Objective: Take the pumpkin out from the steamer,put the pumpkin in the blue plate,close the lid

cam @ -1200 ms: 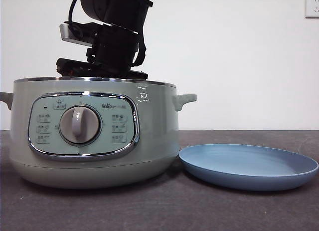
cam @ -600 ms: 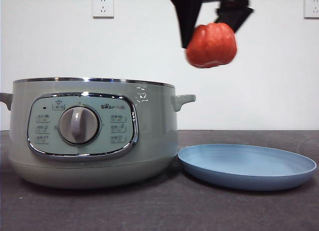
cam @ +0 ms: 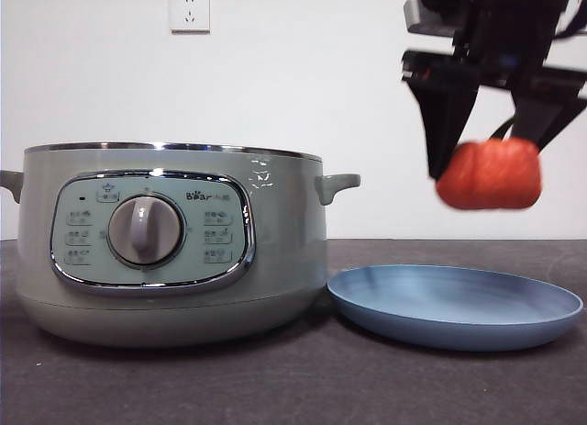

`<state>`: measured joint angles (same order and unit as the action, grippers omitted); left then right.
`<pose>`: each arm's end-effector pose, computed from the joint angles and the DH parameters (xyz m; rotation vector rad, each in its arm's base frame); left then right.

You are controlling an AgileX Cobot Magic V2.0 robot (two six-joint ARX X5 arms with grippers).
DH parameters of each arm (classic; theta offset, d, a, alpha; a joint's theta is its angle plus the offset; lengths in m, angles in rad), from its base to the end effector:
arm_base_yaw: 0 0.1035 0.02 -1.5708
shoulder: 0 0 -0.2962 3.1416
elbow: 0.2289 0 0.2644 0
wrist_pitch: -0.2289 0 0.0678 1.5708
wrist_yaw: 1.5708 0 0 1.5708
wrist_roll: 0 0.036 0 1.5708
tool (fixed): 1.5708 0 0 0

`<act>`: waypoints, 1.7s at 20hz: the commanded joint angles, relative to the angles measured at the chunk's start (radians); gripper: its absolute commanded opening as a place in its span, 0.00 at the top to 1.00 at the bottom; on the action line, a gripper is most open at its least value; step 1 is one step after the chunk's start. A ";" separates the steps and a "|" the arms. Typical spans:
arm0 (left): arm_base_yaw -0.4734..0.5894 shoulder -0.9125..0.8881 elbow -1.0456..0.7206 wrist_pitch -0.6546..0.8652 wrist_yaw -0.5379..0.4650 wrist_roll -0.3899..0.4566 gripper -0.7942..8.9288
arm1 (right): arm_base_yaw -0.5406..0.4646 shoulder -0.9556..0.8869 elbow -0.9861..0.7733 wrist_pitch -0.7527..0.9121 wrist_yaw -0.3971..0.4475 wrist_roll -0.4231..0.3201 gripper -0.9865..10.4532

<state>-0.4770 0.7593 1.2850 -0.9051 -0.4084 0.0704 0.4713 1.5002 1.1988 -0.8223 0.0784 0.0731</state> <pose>0.0878 -0.0293 0.4512 0.2322 0.3407 -0.0799 0.2754 0.1372 0.2863 -0.2418 1.0981 0.3099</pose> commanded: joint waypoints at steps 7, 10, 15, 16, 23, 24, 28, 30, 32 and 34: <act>0.000 0.063 0.012 0.043 0.026 0.006 0.93 | 0.003 0.080 -0.133 0.201 -0.054 0.003 0.91; 0.000 0.070 0.012 0.055 0.060 0.006 0.93 | 0.004 0.113 -0.133 0.216 -0.054 0.003 0.90; 0.000 0.075 0.012 0.062 0.072 0.006 0.93 | 0.004 0.185 -0.133 0.224 -0.054 0.002 0.72; 0.000 0.076 0.012 0.062 0.072 0.006 0.93 | 0.004 0.200 -0.133 0.229 -0.054 0.011 0.65; 0.000 0.078 0.012 0.065 0.074 0.005 0.93 | 0.016 0.214 -0.133 0.226 -0.051 0.042 0.39; 0.000 0.080 0.012 0.068 0.076 0.005 0.93 | 0.019 0.212 -0.133 0.226 -0.052 0.042 0.39; 0.000 0.104 0.012 0.076 0.111 0.005 0.93 | 0.024 0.151 -0.133 0.214 -0.051 0.043 0.39; 0.000 0.129 0.012 0.079 0.152 0.005 0.93 | 0.023 0.088 -0.133 0.204 -0.051 0.043 0.39; 0.000 0.161 0.012 0.094 0.193 0.005 0.93 | 0.020 0.014 -0.133 0.199 -0.050 0.042 0.39; 0.000 0.200 0.012 0.127 0.261 0.005 0.93 | 0.020 -0.067 -0.133 0.192 -0.045 0.042 0.39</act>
<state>-0.4770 0.9668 1.2850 -0.8268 -0.1581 0.0704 0.4911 1.4406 1.0729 -0.6315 0.0284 0.1089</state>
